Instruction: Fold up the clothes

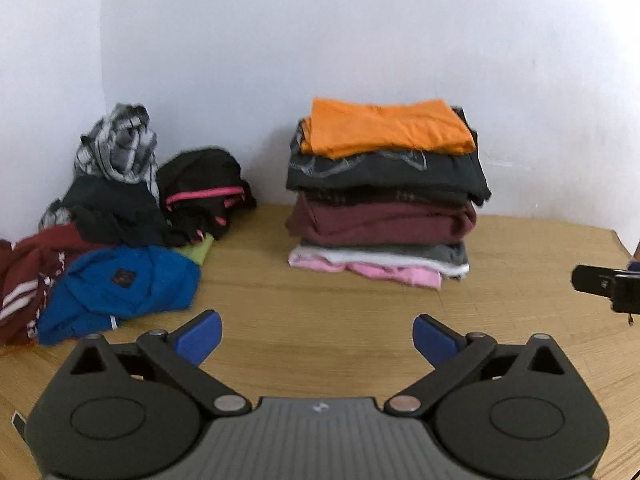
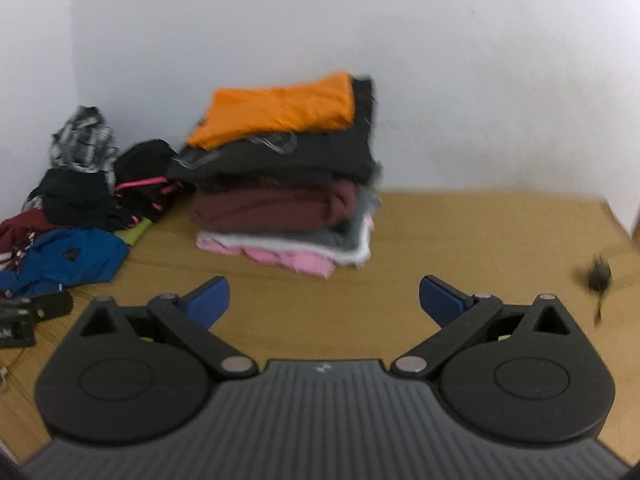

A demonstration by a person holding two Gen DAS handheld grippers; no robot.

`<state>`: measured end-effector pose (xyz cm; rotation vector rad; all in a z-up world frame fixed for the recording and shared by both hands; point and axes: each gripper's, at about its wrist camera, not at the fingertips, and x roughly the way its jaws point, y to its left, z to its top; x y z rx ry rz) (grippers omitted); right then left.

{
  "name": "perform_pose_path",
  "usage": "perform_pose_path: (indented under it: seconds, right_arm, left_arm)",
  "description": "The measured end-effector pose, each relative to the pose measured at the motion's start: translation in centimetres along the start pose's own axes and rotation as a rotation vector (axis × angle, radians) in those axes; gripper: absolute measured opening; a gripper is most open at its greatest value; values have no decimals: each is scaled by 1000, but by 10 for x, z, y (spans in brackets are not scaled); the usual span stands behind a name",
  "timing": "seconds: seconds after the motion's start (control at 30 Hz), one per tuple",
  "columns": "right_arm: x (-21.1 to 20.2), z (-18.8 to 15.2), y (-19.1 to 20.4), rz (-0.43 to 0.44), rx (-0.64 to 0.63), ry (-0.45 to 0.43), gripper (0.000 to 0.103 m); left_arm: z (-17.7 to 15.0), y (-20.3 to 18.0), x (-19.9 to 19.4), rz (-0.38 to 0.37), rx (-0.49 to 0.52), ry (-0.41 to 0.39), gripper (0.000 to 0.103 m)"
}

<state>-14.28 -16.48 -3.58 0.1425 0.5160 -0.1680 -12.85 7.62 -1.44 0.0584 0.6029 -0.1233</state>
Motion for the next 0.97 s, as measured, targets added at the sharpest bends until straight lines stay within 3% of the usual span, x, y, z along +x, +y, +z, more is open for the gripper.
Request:
perform_pose_path:
  seconds: [0.1,0.17,0.5,0.7,0.97]
  right_arm:
    - [-5,-3,-13,-17,67,75,103]
    - [-10,-9,-16,-29,93,75,103]
    - [-39,-10,-17,-63,126,-53,103]
    - [-40,-11,-18,-46,133,-40,103]
    - [-39,-10,-10,-34,98,-59,103]
  left_arm:
    - [-4,-11,3,-26,12,22,103]
    - [-6,-20,3,-50,35,18,103]
    - [-1,-34,-5,-114,65,-52,103]
    - [-2,-34,-7,-124,54,-68,103]
    - [-4,-32,-14,-197,50,-106,103]
